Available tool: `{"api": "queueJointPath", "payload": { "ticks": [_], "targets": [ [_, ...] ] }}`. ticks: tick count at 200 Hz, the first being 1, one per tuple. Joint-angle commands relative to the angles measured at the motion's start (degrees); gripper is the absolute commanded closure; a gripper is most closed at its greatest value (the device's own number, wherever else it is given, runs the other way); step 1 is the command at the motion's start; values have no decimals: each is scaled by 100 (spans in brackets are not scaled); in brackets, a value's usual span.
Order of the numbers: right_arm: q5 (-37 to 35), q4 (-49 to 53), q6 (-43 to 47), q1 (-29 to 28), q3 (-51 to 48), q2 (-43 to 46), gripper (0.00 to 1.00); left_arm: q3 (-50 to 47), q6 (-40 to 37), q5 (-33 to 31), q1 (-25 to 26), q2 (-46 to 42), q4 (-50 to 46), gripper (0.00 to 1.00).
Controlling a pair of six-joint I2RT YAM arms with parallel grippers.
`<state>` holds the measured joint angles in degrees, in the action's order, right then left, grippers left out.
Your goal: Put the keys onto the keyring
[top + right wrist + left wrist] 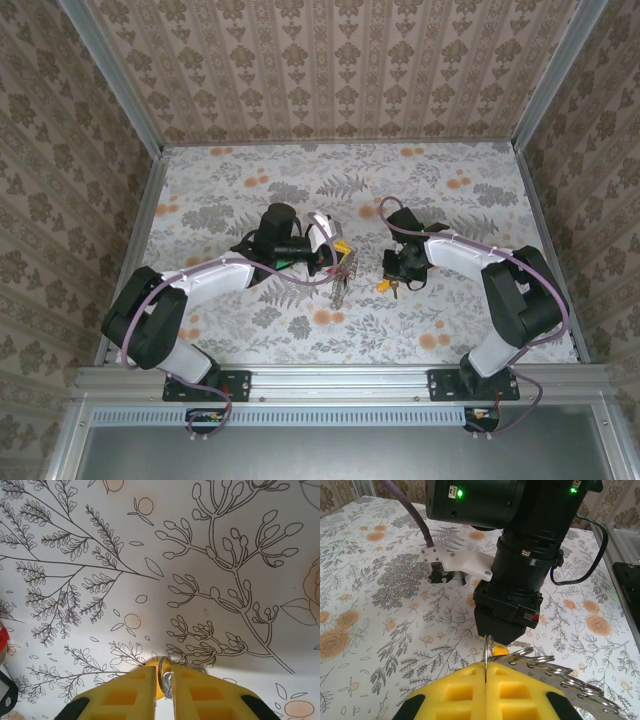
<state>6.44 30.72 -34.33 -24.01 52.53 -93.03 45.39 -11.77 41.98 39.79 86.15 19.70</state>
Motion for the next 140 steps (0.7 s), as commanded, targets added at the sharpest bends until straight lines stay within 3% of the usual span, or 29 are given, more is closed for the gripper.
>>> {"api": "queueJointPath", "payload": {
  "ticks": [1, 140],
  "targets": [
    [-132, 311, 92, -51, 142, -76, 83, 90, -104, 81, 40, -3, 56, 100],
    [-289, 220, 85, -89, 150, -101, 89, 24, -121, 61, 45, -72, 42, 100]
  ]
}}
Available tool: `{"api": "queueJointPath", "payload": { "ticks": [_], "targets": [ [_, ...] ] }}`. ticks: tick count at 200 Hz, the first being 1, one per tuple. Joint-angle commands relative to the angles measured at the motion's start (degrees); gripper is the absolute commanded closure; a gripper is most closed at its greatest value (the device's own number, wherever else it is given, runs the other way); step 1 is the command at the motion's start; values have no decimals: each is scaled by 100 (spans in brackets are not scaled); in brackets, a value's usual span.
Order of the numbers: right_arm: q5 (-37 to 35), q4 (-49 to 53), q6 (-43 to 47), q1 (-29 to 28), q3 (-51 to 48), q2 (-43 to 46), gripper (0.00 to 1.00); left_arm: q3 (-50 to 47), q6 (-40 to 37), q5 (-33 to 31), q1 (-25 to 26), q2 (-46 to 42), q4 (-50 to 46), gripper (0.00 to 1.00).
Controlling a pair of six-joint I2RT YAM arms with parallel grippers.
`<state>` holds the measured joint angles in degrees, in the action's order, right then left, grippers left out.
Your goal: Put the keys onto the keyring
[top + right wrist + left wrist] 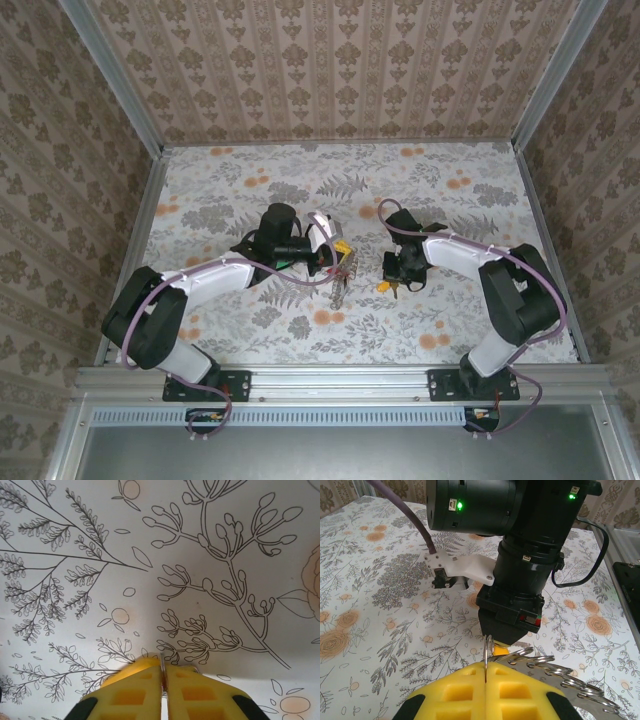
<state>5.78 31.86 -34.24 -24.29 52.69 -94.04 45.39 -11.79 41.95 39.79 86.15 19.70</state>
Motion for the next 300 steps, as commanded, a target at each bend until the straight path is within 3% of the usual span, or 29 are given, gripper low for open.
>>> {"api": "queueJointPath", "payload": {
  "ticks": [1, 34, 87, 120, 181, 300],
  "targets": [
    [-238, 99, 76, -59, 127, 9, 89, 24, -120, 61, 46, -72, 42, 100],
    [-343, -467, 316, -154, -217, 753, 99, 28, -124, 28, 46, -70, 36, 100],
    [245, -1625, 1893, -155, -1182, 2697, 94, -17, -95, -18, 41, -55, 208, 100],
    [746, -2179, 2882, -158, -1531, 3432, 98, -105, -162, 146, 54, -33, 398, 100],
    [1907, -2906, 4339, -168, -1970, 4006, 100, -361, -349, 486, 186, -114, 614, 100],
    [1979, -3044, 4882, -636, -1910, 3745, 100, -356, -121, 279, 335, -72, 615, 100]
  ]
}}
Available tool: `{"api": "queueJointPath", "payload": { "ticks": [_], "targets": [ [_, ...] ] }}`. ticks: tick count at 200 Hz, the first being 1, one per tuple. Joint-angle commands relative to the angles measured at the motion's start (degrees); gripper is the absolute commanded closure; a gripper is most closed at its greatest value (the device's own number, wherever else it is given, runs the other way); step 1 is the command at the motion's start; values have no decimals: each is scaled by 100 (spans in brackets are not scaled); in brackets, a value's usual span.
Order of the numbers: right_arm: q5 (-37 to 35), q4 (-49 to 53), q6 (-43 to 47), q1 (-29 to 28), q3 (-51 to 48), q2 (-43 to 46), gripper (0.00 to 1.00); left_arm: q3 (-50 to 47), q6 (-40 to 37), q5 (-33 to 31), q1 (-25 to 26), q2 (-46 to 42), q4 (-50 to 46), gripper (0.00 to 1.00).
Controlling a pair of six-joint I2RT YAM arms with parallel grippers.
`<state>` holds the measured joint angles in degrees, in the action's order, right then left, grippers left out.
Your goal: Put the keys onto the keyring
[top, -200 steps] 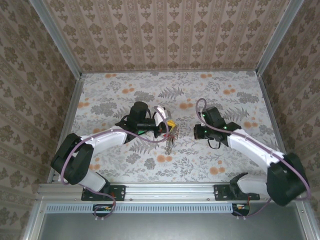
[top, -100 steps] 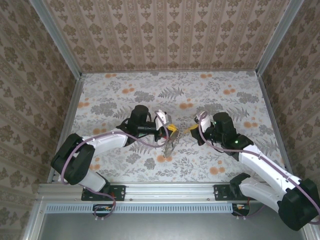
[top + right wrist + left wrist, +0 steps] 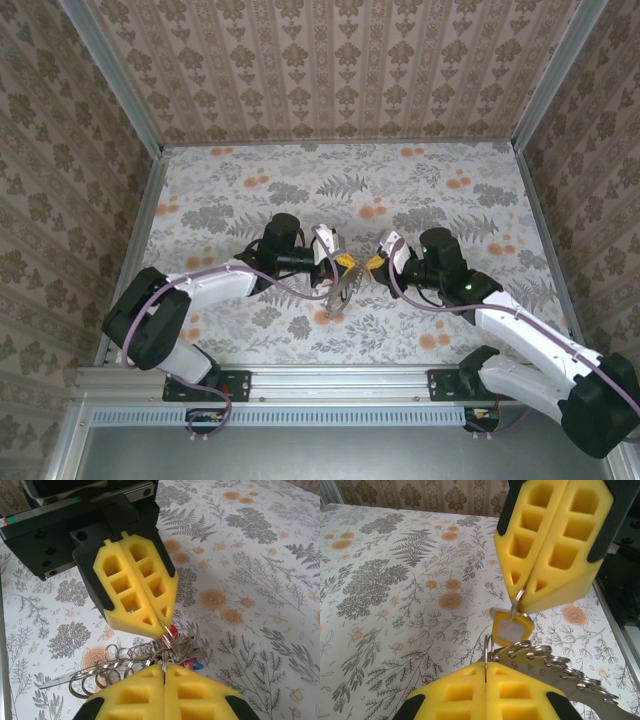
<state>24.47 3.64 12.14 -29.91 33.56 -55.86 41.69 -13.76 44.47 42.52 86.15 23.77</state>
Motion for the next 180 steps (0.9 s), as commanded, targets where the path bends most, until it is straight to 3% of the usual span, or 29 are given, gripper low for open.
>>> {"api": "queueJointPath", "payload": {
  "ticks": [1, 90, 180],
  "targets": [
    [106, -227, 253, -75, 6, -78, 100, 14, 80, 32, 62, -72, 203, 100],
    [202, -313, 366, -110, 107, -311, 100, 57, 196, -20, 124, -78, 144, 100],
    [-703, -424, 393, -273, 159, -311, 100, 146, 102, 34, 159, -63, 32, 100]
  ]
}}
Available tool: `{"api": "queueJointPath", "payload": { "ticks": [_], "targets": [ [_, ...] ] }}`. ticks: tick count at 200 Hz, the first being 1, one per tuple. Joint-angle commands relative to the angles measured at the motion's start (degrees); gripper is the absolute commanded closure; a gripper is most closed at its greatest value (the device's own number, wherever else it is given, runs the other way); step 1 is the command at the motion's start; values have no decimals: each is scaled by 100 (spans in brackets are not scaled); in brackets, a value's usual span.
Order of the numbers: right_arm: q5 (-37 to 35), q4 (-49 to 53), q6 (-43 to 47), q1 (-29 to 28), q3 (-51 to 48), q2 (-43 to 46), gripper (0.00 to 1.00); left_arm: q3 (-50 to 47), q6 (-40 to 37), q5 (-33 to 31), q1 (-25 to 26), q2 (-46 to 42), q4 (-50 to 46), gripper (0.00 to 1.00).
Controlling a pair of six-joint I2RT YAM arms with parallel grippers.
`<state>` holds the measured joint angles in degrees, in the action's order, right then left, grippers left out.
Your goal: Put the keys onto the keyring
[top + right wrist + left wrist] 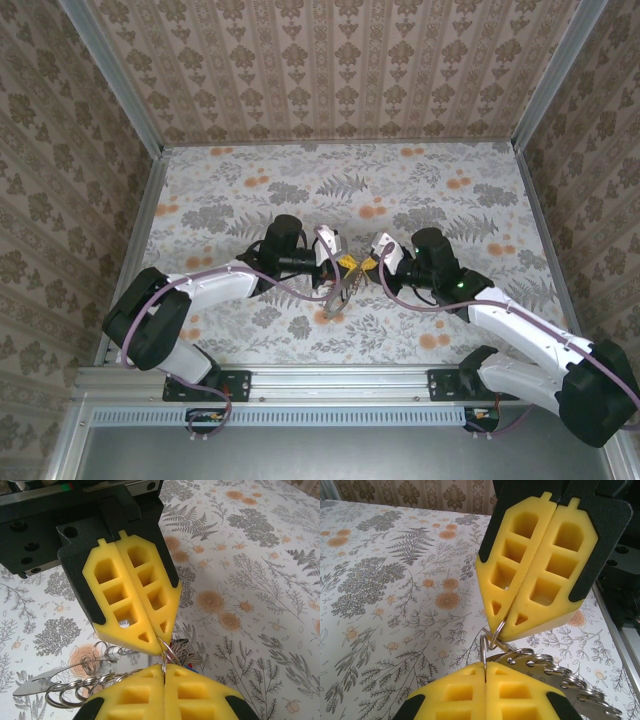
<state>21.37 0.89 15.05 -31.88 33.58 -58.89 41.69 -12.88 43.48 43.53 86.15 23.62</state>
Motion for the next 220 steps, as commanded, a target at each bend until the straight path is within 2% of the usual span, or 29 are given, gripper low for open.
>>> {"api": "queueJointPath", "payload": {
  "ticks": [1, 50, 117, 159, 186, 220],
  "targets": [
    [-403, -145, 99, -83, 162, -12, 100, 146, 10, 133, 59, -63, 51, 100],
    [-811, 8, 161, -267, 306, -131, 100, 182, 4, 130, 85, -46, 47, 100],
    [-882, -253, -103, -301, 206, -27, 100, 202, -33, 88, 94, -23, 3, 100],
    [-1818, 473, -464, -301, 525, -166, 98, 158, -56, 134, 104, -62, 164, 100],
    [-1761, 460, -657, -307, 485, -140, 97, 148, -83, 134, 112, -30, 207, 100],
    [-1738, 545, -784, -301, 421, -157, 89, 116, -74, 70, 112, 3, 313, 100]
  ]
}}
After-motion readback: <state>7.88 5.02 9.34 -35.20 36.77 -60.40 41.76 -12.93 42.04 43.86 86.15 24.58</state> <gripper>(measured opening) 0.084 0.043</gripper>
